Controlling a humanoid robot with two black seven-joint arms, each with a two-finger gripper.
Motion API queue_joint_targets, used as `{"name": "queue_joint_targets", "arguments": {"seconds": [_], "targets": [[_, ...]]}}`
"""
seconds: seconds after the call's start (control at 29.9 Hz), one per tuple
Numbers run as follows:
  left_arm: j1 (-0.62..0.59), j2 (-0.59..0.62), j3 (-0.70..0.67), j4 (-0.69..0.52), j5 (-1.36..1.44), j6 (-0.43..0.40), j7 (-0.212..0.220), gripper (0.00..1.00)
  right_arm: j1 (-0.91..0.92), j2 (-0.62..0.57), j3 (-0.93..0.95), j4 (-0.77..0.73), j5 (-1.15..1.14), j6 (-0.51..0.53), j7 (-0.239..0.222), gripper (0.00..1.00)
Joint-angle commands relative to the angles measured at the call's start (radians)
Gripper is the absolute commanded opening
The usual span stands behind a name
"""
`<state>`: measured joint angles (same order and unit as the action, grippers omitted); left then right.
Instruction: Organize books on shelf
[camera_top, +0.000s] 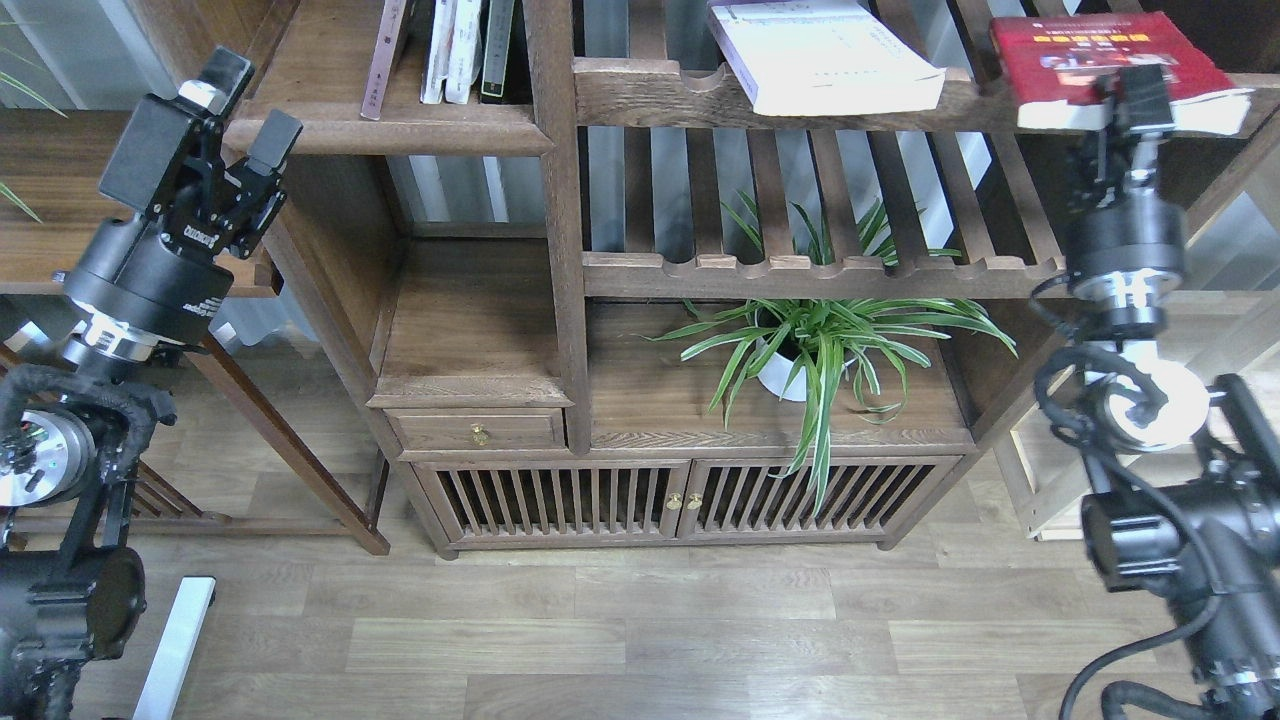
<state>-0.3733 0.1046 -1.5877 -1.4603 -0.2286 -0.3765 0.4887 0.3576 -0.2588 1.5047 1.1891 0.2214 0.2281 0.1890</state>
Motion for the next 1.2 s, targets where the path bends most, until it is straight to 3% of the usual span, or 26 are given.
{"name": "queue_joint_targets", "arguments": {"seconds": [0.0, 0.07, 0.3, 0.94, 1.07, 1.17], "targets": [[0.002, 0.001, 0.0, 0.0, 0.0, -0.002, 0.0, 1.0, 0.033, 0.015, -0.03, -0.057, -0.007, -0.001, -0.002, 0.19], [0.002, 0.003, -0.001, 0.0, 0.0, -0.002, 0.0, 1.0, 0.056, 0.016, -0.044, -0.078, -0.008, -0.004, -0.003, 0.3], [0.002, 0.003, -0.005, 0.0, 0.0, -0.002, 0.0, 1.0, 0.125, -0.025, -0.05, -0.089, -0.008, -0.194, -0.003, 0.98], [0.004, 0.003, -0.003, 0.002, 0.0, -0.002, 0.0, 1.0, 0.15, -0.031, -0.05, -0.089, -0.007, -0.21, 0.0, 0.98], [0.004, 0.003, -0.001, 0.002, 0.0, -0.002, 0.0, 1.0, 0.162, -0.03, -0.055, -0.089, -0.007, -0.211, 0.0, 0.9], [0.004, 0.003, -0.003, 0.0, 0.0, -0.002, 0.0, 1.0, 0.161, -0.023, -0.05, -0.089, -0.007, -0.202, 0.001, 0.7]]}}
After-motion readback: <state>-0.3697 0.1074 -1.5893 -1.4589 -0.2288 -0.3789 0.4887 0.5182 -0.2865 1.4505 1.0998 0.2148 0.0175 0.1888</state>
